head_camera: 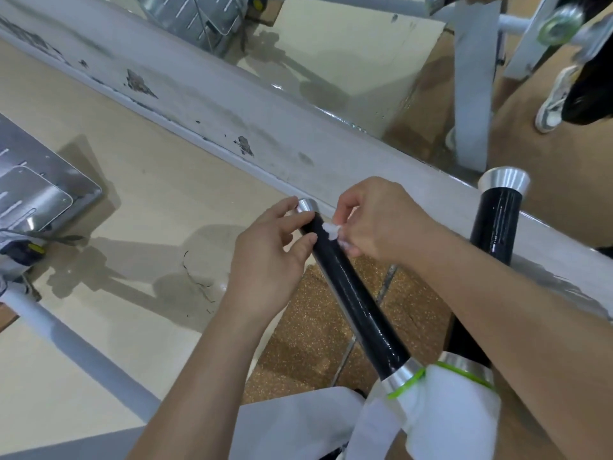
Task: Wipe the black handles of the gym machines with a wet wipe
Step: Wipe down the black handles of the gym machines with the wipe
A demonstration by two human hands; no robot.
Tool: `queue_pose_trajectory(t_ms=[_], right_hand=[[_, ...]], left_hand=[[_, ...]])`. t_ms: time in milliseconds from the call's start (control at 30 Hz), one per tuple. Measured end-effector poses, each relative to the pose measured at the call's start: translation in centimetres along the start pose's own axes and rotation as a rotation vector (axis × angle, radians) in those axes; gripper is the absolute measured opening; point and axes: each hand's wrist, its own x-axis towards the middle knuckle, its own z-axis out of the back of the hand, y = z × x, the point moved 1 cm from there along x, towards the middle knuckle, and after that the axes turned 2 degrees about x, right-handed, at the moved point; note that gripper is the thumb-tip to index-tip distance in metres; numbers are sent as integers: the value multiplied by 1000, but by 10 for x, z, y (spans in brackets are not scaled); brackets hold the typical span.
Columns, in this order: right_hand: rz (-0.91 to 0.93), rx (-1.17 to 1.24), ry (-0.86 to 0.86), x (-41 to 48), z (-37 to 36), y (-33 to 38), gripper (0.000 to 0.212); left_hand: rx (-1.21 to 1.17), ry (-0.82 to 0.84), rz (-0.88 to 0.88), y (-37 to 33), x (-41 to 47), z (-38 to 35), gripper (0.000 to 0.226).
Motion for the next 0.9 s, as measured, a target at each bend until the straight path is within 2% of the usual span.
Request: queue_pose_trajectory(t_ms=[100, 200, 333, 500, 567, 667, 800, 833, 900], right_hand=[[-1, 136, -57, 13, -6, 6, 16], [-54, 305, 98, 7, 0, 3, 25], [-79, 199, 244, -10, 11, -7, 24], [-41, 223, 0, 11, -3, 2, 26], [-19, 182, 75, 5, 0, -4, 25], [-40, 105, 256, -13, 12, -10, 25], [-1, 166, 40, -3, 3, 0, 22], [11, 149, 31, -3, 2, 1, 23], [-8, 139, 156, -11, 6, -6, 28]], left_hand=[[-33, 40, 8, 1, -6, 0, 37], [-36, 41, 13, 4, -8, 0, 37], [-99, 7, 42, 4, -9, -2, 35], [-15, 67, -22, -12, -18, -9, 43], [-12, 97, -34, -12, -23, -12, 51], [-130, 112, 46, -4, -24, -10, 61], [-138, 101, 70, -9, -27, -12, 56], [-136, 95, 71, -10, -27, -13, 55], [-131, 81, 83, -10, -28, -13, 56]])
